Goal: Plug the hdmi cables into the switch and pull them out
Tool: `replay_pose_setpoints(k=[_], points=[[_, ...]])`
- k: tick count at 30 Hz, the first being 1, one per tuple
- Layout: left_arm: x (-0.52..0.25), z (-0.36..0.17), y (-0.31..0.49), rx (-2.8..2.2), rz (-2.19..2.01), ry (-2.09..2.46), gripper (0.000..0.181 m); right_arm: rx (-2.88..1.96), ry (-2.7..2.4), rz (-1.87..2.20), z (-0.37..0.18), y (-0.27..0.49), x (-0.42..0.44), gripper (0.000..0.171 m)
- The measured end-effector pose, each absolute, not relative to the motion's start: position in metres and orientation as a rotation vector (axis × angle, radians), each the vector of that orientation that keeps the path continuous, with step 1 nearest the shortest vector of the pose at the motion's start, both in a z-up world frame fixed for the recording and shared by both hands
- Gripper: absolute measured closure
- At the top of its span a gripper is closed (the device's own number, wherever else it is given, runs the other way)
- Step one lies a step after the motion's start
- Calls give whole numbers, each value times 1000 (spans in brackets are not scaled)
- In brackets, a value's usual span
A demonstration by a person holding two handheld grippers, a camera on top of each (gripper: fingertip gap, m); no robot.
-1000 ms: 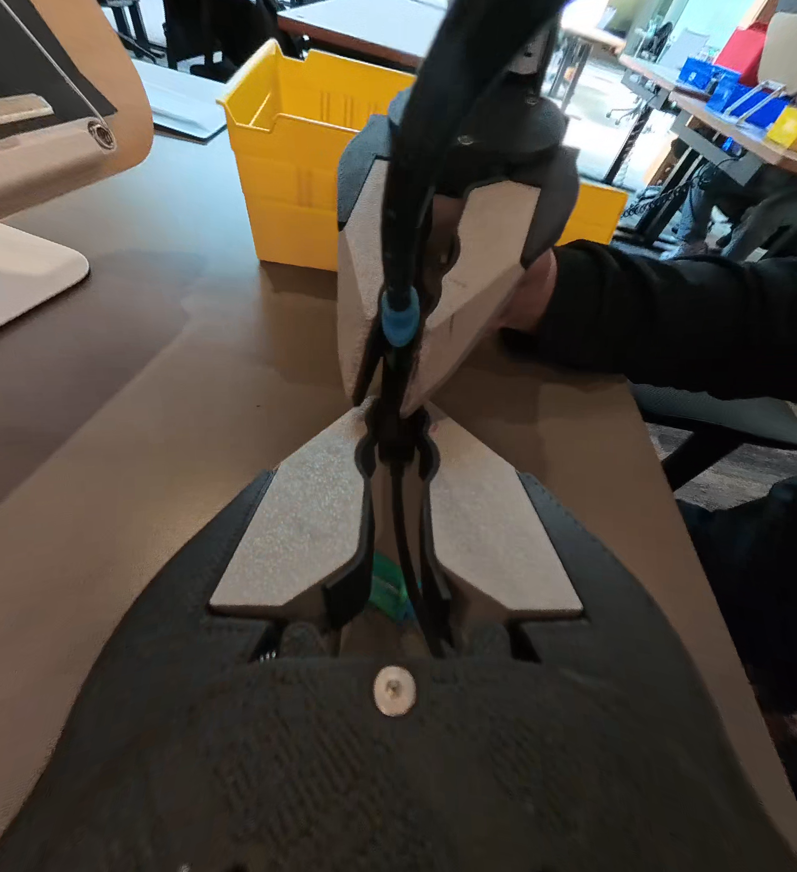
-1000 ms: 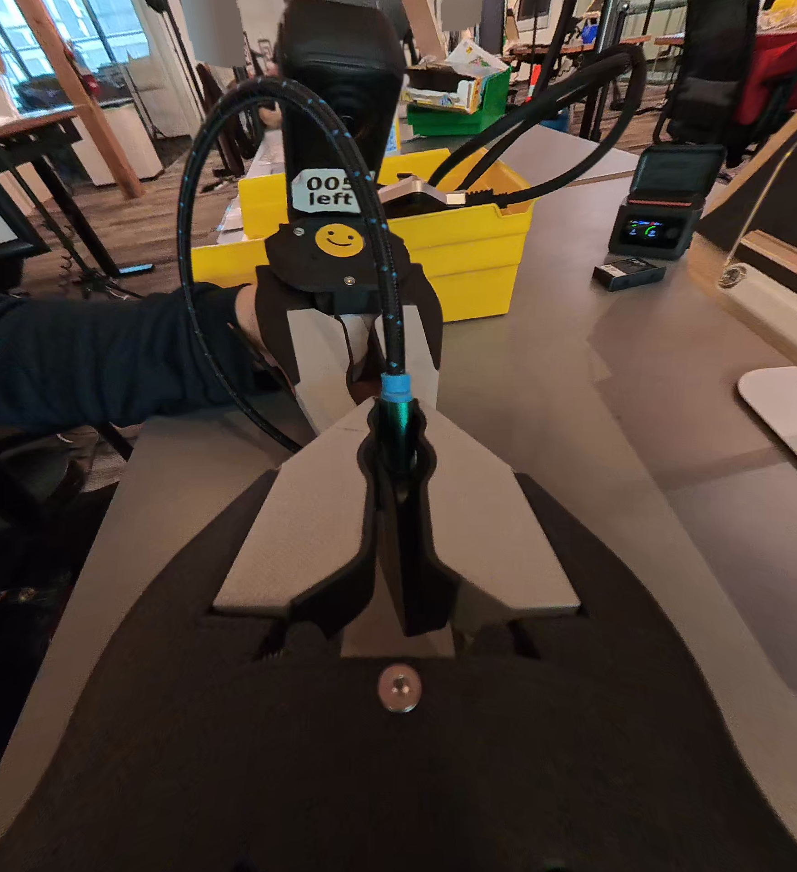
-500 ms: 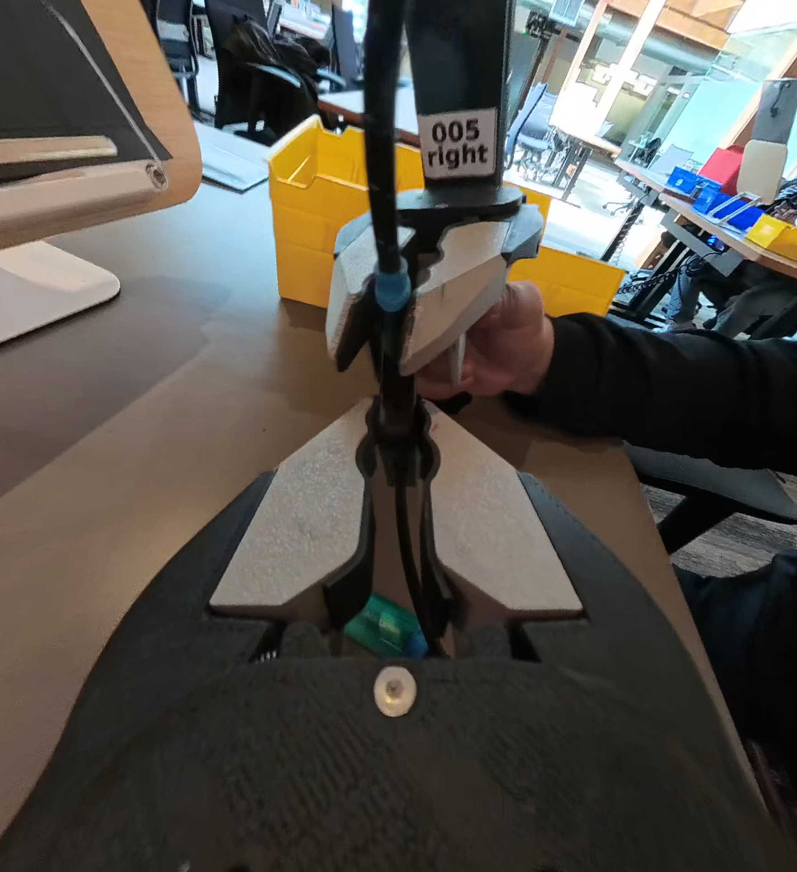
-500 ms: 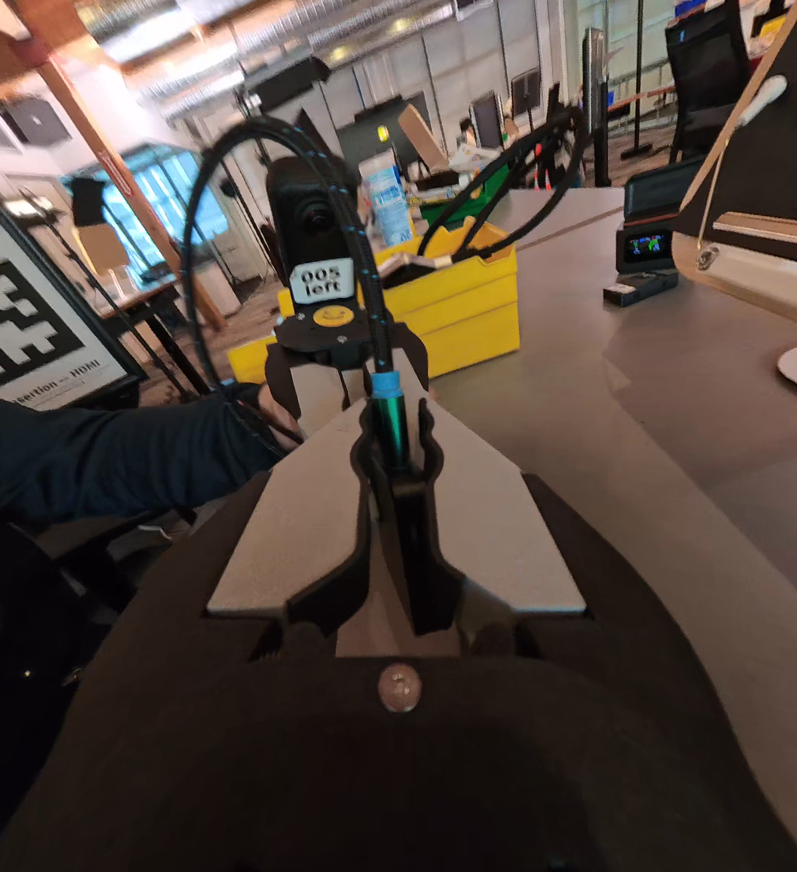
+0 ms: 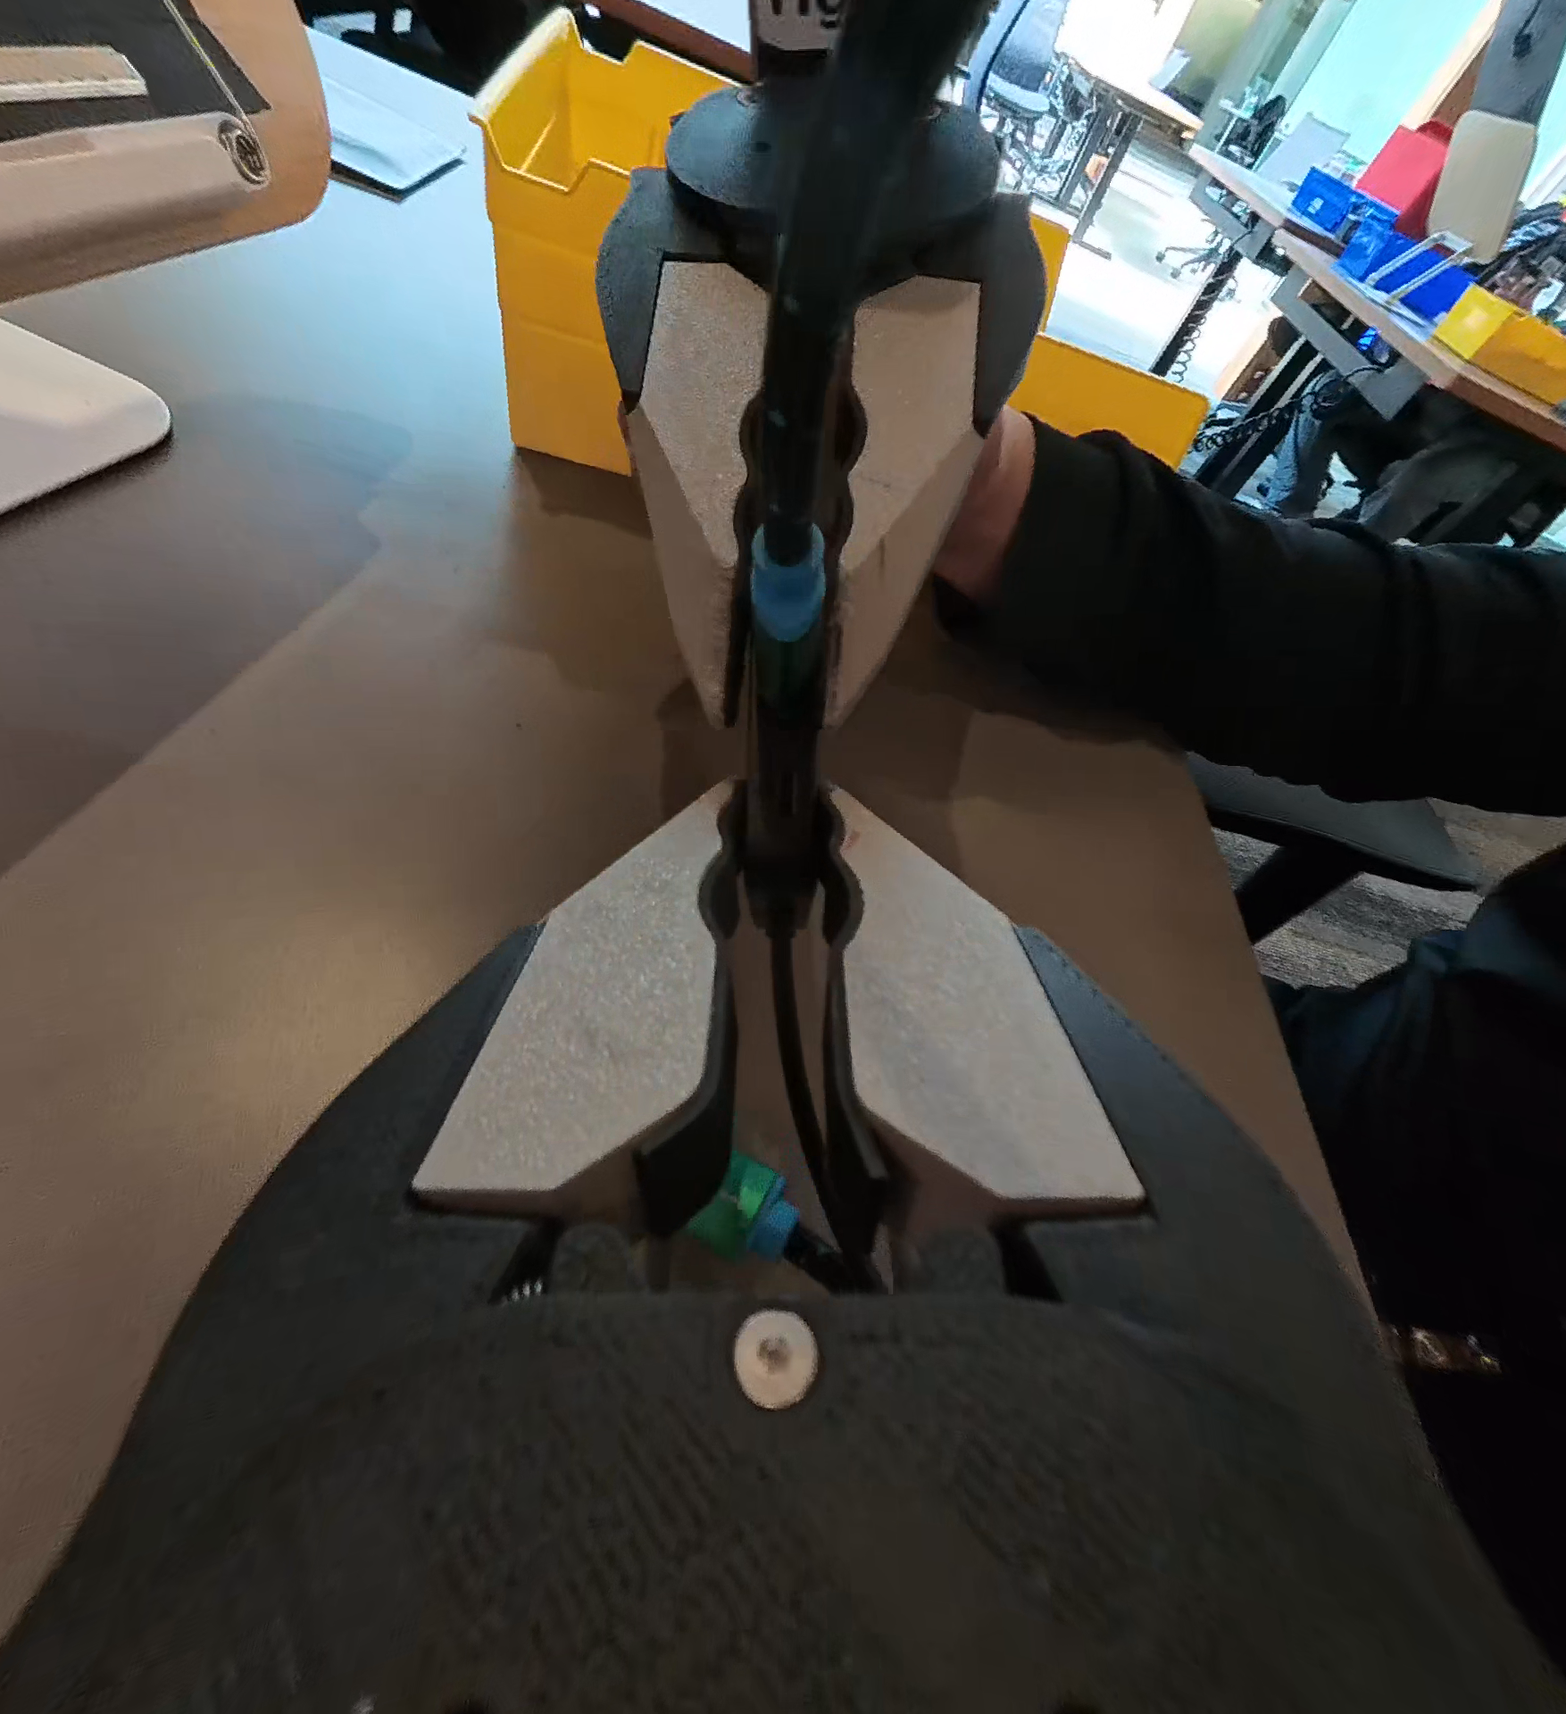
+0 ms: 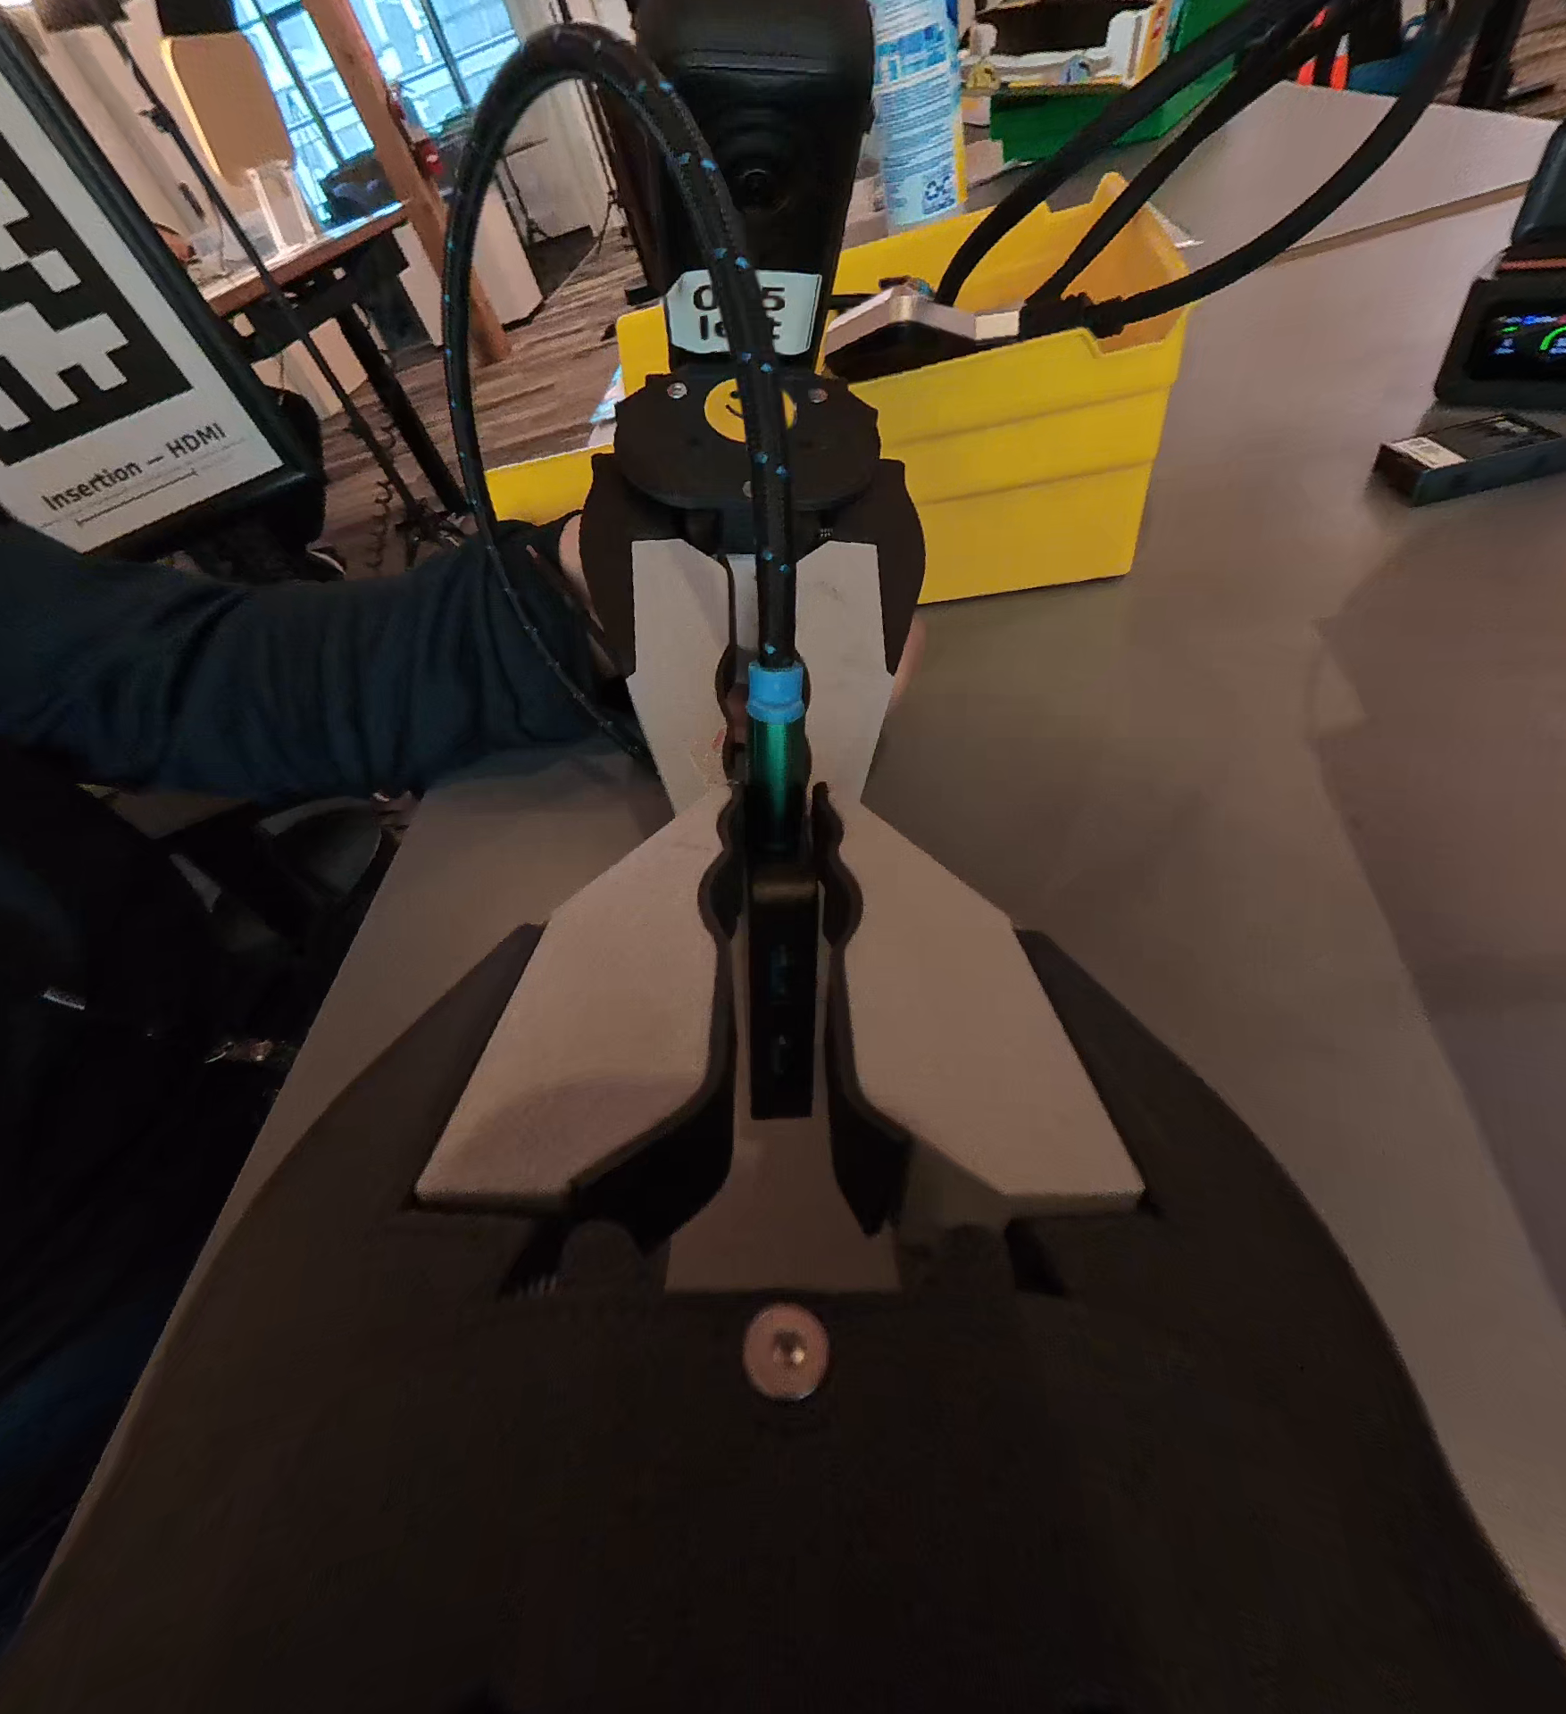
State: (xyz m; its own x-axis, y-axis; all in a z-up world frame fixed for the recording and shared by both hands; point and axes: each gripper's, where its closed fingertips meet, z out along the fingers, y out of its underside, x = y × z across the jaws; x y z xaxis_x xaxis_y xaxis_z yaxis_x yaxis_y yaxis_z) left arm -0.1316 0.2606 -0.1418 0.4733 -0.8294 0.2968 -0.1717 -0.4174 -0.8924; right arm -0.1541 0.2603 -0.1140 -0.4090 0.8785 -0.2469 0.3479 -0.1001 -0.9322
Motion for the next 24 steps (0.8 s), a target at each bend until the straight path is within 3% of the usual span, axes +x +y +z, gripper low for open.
replay_pose_setpoints(k=[7, 10, 24], points=[[-124, -131, 271, -1811, -995, 739, 169, -1346, -1585, 1604, -107, 263, -160, 162], [-118, -152, 270, -1902, -911, 829, 169, -1371, -1687, 1518, -123, 258, -160, 162], [-120, -135, 278, -1844, -1036, 652, 169, -1359, -1408, 1822, -100, 266, -171, 164]])
